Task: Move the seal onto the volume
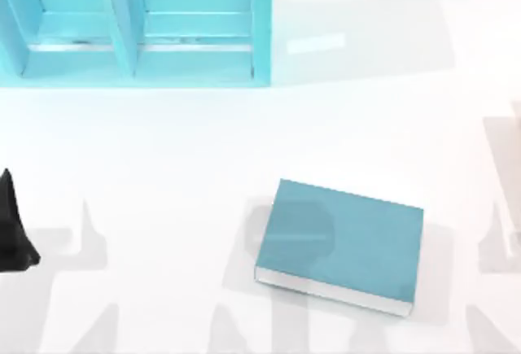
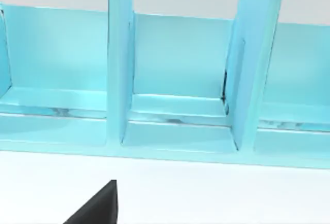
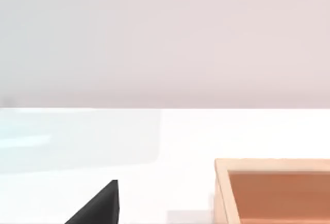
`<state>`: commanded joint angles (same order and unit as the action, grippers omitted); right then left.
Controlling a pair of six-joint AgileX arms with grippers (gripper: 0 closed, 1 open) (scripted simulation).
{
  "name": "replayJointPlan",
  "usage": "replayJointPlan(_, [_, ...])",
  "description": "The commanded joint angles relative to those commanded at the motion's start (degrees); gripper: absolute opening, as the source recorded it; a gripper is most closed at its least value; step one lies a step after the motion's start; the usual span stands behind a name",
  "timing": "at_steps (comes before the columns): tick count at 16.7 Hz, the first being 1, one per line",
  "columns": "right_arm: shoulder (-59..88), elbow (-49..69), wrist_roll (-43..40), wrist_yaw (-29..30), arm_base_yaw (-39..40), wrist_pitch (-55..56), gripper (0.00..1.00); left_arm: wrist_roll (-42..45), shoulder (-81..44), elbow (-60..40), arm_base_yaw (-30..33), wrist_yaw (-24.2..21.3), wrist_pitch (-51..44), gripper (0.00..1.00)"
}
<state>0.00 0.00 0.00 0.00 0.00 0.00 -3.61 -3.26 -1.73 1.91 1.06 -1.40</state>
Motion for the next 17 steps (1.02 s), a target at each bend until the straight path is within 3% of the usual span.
replayJointPlan(3, [0.0,0.0,0.0,0.0,0.0,0.0,1.0,3.61,3.26,1.74,-1.91,-1.06,1.4,1.0])
replayJointPlan(11, [1.75,1.73,-0.5,-0.01,-0.5,-1.52,1.0,3.61,3.26,1.74,-1.91,-1.06,1.4,1.0])
replayJointPlan(17, [21.43,19.92,-5.24,-0.07,-5.3,-15.99,1.0,3.61,3.26,1.74,-1.91,-1.06,1.4,1.0])
